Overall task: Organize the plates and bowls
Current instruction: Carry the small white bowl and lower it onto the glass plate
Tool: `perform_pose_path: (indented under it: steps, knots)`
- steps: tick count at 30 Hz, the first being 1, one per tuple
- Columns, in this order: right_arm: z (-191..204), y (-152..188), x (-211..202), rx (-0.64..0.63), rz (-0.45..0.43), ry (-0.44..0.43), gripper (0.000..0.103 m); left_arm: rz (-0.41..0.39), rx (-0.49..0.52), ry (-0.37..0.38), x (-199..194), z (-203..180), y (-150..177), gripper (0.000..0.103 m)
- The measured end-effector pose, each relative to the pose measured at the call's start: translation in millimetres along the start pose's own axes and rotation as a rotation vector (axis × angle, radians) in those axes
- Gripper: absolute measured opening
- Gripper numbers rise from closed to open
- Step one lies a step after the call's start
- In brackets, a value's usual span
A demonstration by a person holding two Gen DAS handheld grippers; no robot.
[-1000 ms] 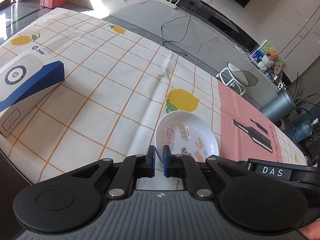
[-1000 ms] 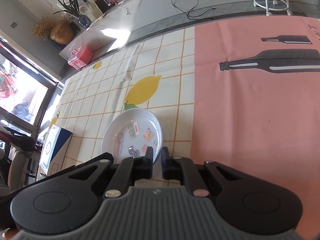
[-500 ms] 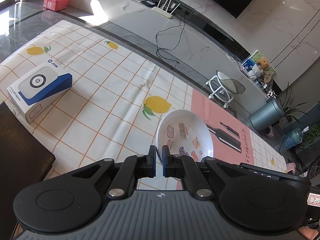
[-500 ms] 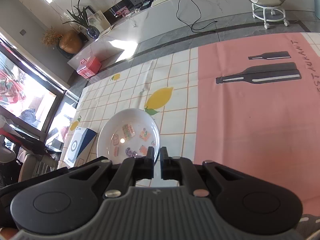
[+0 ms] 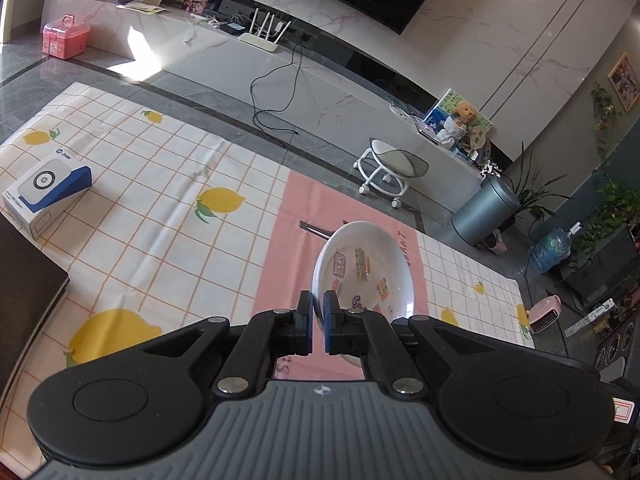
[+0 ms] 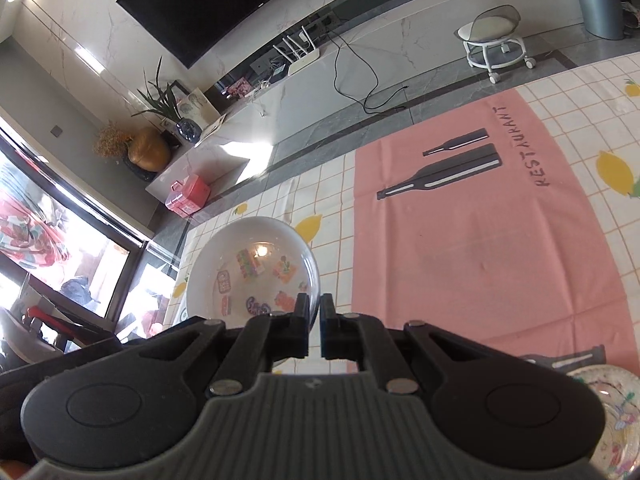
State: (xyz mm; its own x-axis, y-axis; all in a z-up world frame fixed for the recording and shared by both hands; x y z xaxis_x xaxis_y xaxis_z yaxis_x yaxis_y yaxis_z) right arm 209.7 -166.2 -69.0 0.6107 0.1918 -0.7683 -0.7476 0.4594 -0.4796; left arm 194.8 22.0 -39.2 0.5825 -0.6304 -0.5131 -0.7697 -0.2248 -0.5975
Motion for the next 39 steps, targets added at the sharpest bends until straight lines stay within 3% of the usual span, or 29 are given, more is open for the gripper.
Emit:
perform_pose_path:
  steps: [12,21,30,39]
  knots:
    - [-110,42,-78,0.119,-0.085,0.058,0.002,0.108,0.010,0.120,28,-60,83,0.005]
    - [-183,82,-96,0.214,-0.059,0.127,0.002,0.236,0.009,0.141,55,-71,145,0.005]
    - [-206,118,-76,0.238,0.003,0.181,0.001,0.319,-0.012,0.089,75,-50,180,0.005]
    - [-215,121,-60,0.240,0.030,0.244,0.001,0.354,-0.034,0.082,90,-47,191,0.006]
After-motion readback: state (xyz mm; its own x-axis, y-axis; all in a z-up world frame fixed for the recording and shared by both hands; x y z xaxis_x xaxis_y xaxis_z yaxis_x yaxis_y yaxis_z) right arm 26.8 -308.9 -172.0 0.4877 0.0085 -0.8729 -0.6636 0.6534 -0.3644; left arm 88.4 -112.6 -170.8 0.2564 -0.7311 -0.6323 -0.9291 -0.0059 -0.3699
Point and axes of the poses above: each gripper's, at about its wrist camera, not at the fingertips, and x roughly the way its jaws point, z to its left, y to its underside, the point moved 4 cm from there along x, roughly the way its jaws point, and after that the axes turned 15 degrees about y, right-handed, at the moved point
